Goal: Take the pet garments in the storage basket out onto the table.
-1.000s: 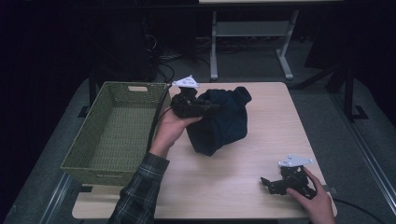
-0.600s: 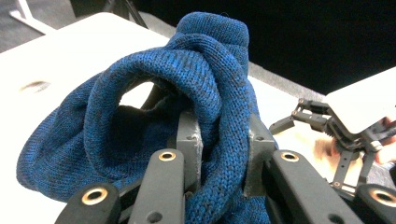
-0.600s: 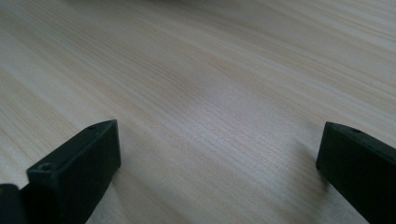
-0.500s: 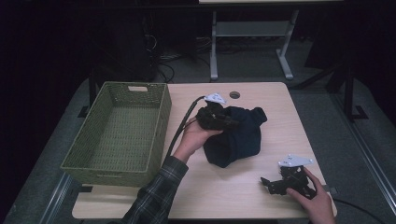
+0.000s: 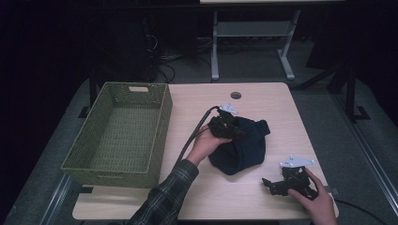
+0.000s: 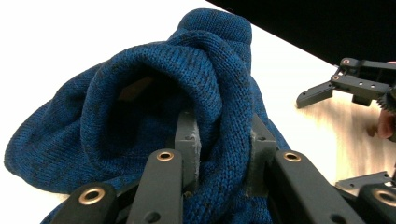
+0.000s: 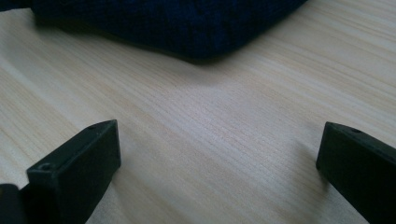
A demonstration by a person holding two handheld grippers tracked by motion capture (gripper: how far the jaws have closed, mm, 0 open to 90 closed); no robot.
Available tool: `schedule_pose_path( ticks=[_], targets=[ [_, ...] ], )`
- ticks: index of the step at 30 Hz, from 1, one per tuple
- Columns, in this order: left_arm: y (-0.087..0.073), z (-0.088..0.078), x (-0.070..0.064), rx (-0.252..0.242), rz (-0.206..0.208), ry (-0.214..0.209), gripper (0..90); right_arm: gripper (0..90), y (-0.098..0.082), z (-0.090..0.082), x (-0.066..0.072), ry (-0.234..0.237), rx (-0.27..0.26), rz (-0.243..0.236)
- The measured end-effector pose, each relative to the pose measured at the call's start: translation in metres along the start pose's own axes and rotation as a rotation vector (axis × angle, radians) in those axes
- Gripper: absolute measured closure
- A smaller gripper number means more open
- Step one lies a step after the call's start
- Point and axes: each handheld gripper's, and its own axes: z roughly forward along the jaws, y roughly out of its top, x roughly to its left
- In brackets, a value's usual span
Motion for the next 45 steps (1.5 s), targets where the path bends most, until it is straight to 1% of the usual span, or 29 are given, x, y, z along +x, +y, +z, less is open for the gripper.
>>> schedule_pose_path(
  ticks=[1, 2, 3, 4, 5, 6, 7, 8, 9, 11, 12, 13, 14, 16, 17, 18, 20, 22, 24, 26, 28, 30, 34, 38, 39, 42, 43, 45],
  targets=[
    [0.0, 0.0, 0.0, 0.0, 0.0, 0.0, 70.6, 0.0, 0.0, 0.0, 0.0, 0.0, 0.0, 0.0],
    [-0.001, 0.002, -0.001, 0.005, -0.002, 0.004, 68.7, 0.0, 0.0, 0.0, 0.0, 0.001, -0.002, 0.002],
    [-0.001, 0.003, -0.002, 0.009, 0.004, 0.01, 65.8, 0.0, 0.0, 0.0, 0.0, 0.001, -0.002, 0.002],
    [-0.001, 0.004, -0.003, 0.013, 0.012, 0.016, 62.6, 0.0, 0.0, 0.0, 0.0, 0.001, -0.002, 0.002],
    [-0.001, 0.004, -0.004, 0.015, 0.032, 0.031, 59.2, 0.0, 0.0, 0.0, 0.0, 0.001, -0.002, 0.002],
    [-0.001, 0.004, -0.004, 0.015, 0.032, 0.031, 55.9, 0.0, 0.0, 0.0, 0.0, 0.001, -0.002, 0.002],
    [0.0, 0.003, -0.005, 0.019, 0.046, 0.035, 52.3, 0.0, 0.0, 0.0, 0.0, 0.001, -0.002, 0.002],
    [0.0, 0.003, -0.005, 0.024, 0.053, 0.038, 52.3, 0.0, 0.0, 0.0, 0.0, 0.001, -0.002, 0.002],
    [0.0, 0.002, -0.006, 0.024, 0.06, 0.046, 47.1, 0.0, 0.0, 0.0, 0.0, 0.0, 0.0, 0.0],
    [0.001, 0.0, -0.007, 0.033, 0.067, 0.07, 40.7, 0.0, 0.0, 0.0, 0.0, 0.0, 0.0, -0.001],
    [0.001, 0.0, -0.007, 0.033, 0.067, 0.07, 38.1, 0.0, 0.0, 0.0, 0.0, 0.001, 0.001, 0.003],
    [0.001, -0.002, -0.007, 0.031, 0.065, 0.076, 38.1, 0.0, 0.0, 0.0, 0.0, 0.001, 0.001, 0.003],
    [0.002, -0.004, -0.007, 0.032, 0.069, 0.082, 35.5, 0.0, 0.0, 0.0, 0.0, 0.001, 0.001, 0.003],
    [0.002, -0.009, -0.009, 0.026, 0.065, 0.098, 25.9, 0.0, 0.0, 0.0, 0.0, 0.002, 0.002, 0.006],
    [0.001, -0.011, -0.009, 0.021, 0.068, 0.107, 23.7, 0.0, 0.0, 0.0, 0.0, 0.001, 0.003, 0.006],
    [0.001, -0.014, -0.01, 0.021, 0.065, 0.113, 23.7, 0.0, 0.0, 0.0, 0.0, 0.001, 0.003, 0.006],
    [0.0, -0.02, -0.011, 0.018, 0.064, 0.123, 18.3, 0.0, 0.0, 0.0, 0.0, 0.002, 0.003, 0.006],
    [-0.002, -0.027, -0.012, 0.015, 0.072, 0.136, 16.4, 0.0, 0.0, 0.0, 0.0, 0.001, 0.002, 0.003],
    [-0.005, -0.034, -0.013, 0.01, 0.066, 0.143, 15.7, 0.0, 0.0, 0.0, 0.0, 0.001, 0.003, 0.002],
    [-0.009, -0.042, -0.014, -0.005, 0.067, 0.156, 15.1, 0.0, 0.0, 0.0, 0.0, 0.001, 0.003, 0.004],
    [-0.014, -0.05, -0.015, -0.008, 0.074, 0.162, 15.1, 0.0, 0.0, 0.0, 0.0, 0.002, 0.004, 0.006],
    [-0.019, -0.057, -0.017, -0.01, 0.072, 0.167, 14.2, 0.0, 0.0, 0.0, 0.0, 0.001, 0.003, 0.002],
    [-0.032, -0.068, -0.019, -0.034, 0.059, 0.183, 13.6, 0.0, 0.0, 0.0, 0.0, 0.001, 0.003, 0.002],
    [-0.044, -0.076, -0.02, -0.046, 0.052, 0.199, 13.5, 0.0, 0.0, 0.0, 0.0, 0.001, 0.003, 0.002],
    [-0.048, -0.078, -0.021, -0.053, 0.043, 0.204, 13.1, 0.0, 0.0, 0.0, 0.0, 0.001, 0.002, 0.002],
    [-0.058, -0.081, -0.021, -0.05, 0.042, 0.215, 13.1, 0.0, 0.0, 0.0, 0.0, -0.001, 0.001, 0.0],
    [-0.061, -0.082, -0.021, -0.051, 0.033, 0.215, 13.1, 0.0, 0.0, 0.0, 0.0, -0.001, 0.001, 0.0],
    [-0.067, -0.083, -0.021, -0.045, 0.028, 0.219, 13.1, 0.0, 0.0, 0.0, 0.0, -0.001, 0.001, -0.001]
  ],
)
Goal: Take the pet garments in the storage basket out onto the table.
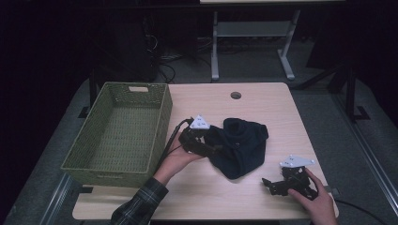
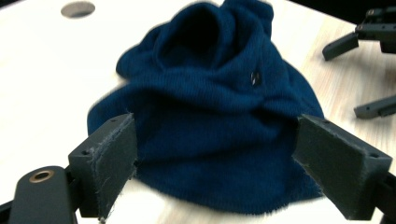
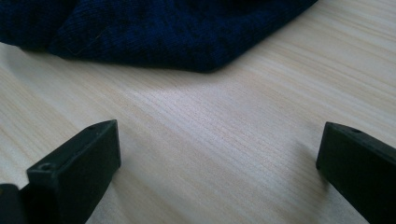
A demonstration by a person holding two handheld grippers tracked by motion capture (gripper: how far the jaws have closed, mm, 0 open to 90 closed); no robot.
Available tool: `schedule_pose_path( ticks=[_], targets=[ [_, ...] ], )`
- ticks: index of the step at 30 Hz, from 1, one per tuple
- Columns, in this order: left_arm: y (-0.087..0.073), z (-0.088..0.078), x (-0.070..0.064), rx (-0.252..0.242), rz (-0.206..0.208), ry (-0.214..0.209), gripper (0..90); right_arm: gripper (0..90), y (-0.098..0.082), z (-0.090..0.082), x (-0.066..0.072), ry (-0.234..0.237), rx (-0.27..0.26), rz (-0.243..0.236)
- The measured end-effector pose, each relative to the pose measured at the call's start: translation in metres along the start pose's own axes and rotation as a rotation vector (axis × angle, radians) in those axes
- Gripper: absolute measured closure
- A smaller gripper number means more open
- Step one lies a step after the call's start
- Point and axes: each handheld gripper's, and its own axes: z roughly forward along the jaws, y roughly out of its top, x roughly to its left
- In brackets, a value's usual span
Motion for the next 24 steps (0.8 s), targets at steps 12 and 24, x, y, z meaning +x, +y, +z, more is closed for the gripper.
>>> schedule_pose_path(
  ticks=[12, 24],
  targets=[
    [-0.034, -0.009, -0.005, 0.015, -0.013, 0.032, 12.9, 0.0, 0.0, 0.0, 0.0, 0.001, -0.001, -0.002],
    [-0.07, -0.009, -0.009, 0.081, -0.028, 0.063, 12.8, 0.0, 0.0, 0.0, 0.0, 0.001, -0.001, -0.002]
  ],
)
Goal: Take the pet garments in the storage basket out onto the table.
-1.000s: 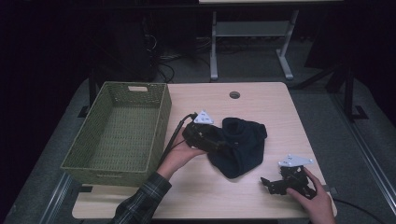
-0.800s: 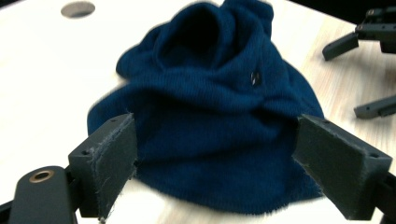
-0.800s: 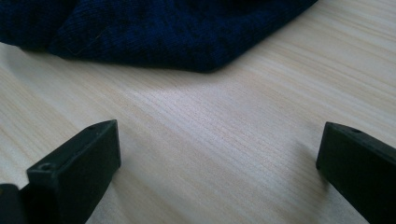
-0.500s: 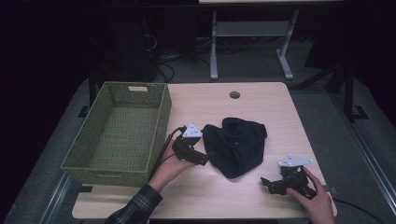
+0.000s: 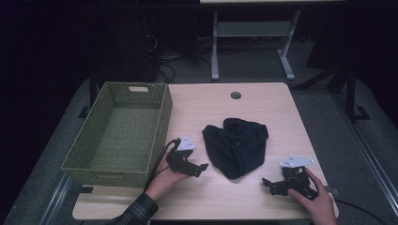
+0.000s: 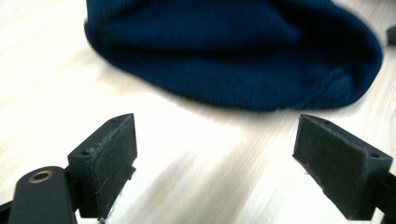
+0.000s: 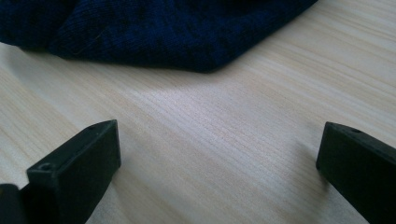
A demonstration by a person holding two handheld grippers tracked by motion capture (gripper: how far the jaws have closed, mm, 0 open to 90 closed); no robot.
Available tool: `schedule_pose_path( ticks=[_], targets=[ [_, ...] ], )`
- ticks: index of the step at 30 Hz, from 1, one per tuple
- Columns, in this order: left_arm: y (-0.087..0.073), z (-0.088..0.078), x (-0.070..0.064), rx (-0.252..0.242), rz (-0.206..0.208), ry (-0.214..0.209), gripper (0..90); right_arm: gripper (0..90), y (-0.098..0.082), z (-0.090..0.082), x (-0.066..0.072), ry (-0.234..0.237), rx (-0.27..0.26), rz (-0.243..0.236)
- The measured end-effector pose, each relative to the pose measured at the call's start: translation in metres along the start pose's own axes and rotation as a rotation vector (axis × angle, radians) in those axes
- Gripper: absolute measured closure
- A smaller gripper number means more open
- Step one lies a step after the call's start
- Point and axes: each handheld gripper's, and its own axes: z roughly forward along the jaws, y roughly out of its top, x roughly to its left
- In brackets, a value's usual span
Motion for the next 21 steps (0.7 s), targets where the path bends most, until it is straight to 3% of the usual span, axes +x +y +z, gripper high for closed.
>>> schedule_pose_path(
  ticks=[8, 12, 21],
  targets=[
    [-0.014, 0.013, -0.004, 0.053, -0.007, 0.014, 12.6, 0.0, 0.0, 0.0, 0.0, 0.0, 0.0, 0.0],
    [-0.02, 0.014, -0.005, 0.019, 0.028, 0.044, 12.5, 0.0, 0.0, 0.0, 0.0, 0.0, 0.0, 0.0],
    [-0.022, 0.015, -0.006, 0.004, 0.018, 0.051, 12.6, 0.0, 0.0, 0.0, 0.0, 0.0, 0.0, 0.002]
  ],
)
